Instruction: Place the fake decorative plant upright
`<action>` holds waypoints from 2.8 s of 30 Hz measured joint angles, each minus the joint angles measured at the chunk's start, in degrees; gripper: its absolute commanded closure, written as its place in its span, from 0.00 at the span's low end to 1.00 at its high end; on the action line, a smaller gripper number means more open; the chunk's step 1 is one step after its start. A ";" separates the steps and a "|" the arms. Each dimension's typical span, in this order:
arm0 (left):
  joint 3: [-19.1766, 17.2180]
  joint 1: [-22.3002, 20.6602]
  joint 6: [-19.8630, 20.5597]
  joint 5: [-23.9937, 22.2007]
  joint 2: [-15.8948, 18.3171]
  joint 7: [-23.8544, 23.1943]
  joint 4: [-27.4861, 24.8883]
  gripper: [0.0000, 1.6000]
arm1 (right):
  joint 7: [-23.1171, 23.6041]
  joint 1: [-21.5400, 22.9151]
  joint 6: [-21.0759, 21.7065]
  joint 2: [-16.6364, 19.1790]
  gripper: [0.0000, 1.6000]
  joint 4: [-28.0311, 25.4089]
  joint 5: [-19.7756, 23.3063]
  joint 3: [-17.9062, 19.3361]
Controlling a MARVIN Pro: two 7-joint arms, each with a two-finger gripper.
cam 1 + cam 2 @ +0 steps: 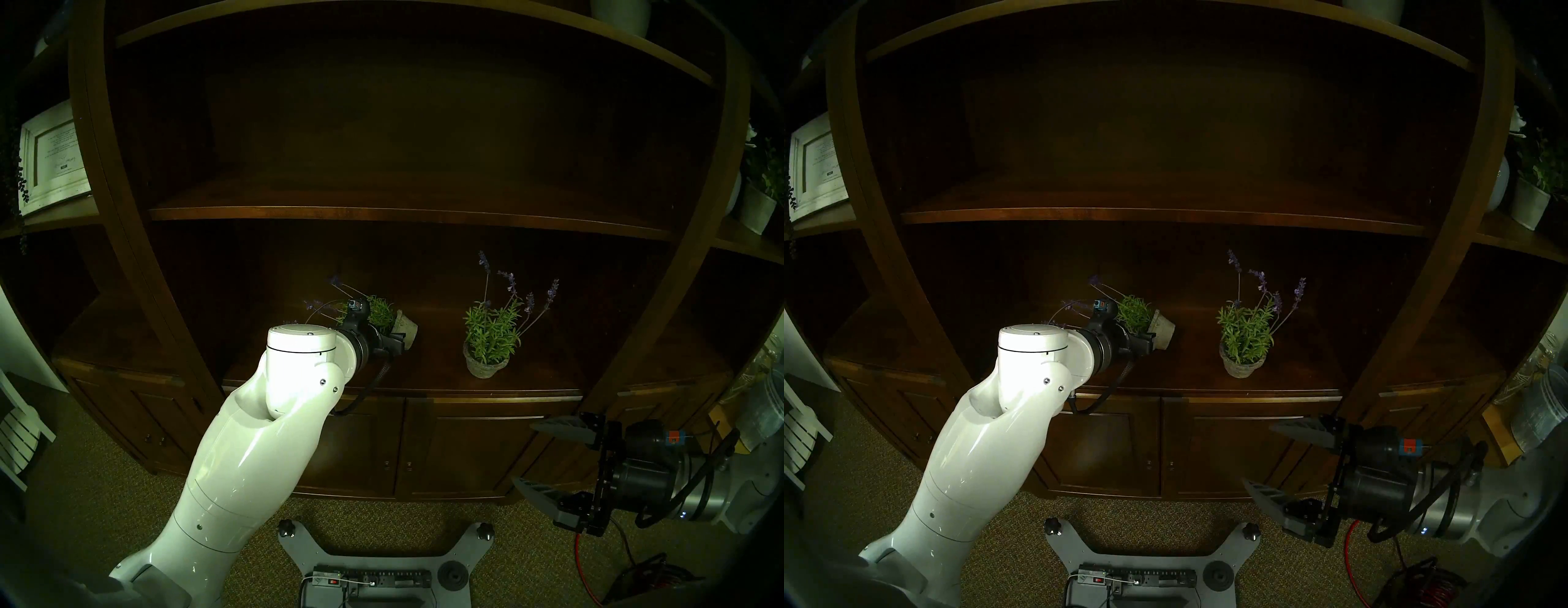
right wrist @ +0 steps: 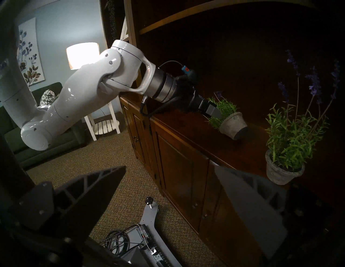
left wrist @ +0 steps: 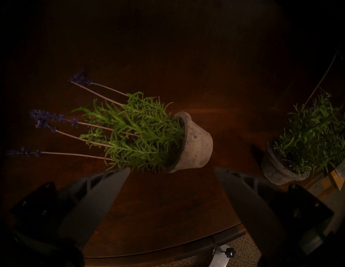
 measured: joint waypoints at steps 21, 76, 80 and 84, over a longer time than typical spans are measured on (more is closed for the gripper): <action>0.06 1.37 0.00 -3.92 0.41 2.10 -4.09 0.00 | -0.49 0.85 0.00 0.43 0.00 0.01 -0.93 -0.85; 0.98 -0.15 -0.06 -9.70 6.26 3.31 -4.49 0.00 | -1.28 2.64 0.00 1.12 0.00 0.04 -2.64 -2.54; 0.74 -1.22 -0.06 -10.12 6.39 3.03 -3.70 0.00 | -1.31 2.71 0.00 1.15 0.00 0.04 -2.70 -2.59; 0.51 -2.82 -0.06 -10.79 6.21 2.57 -2.41 0.00 | -1.35 2.79 0.00 1.18 0.00 0.04 -2.77 -2.63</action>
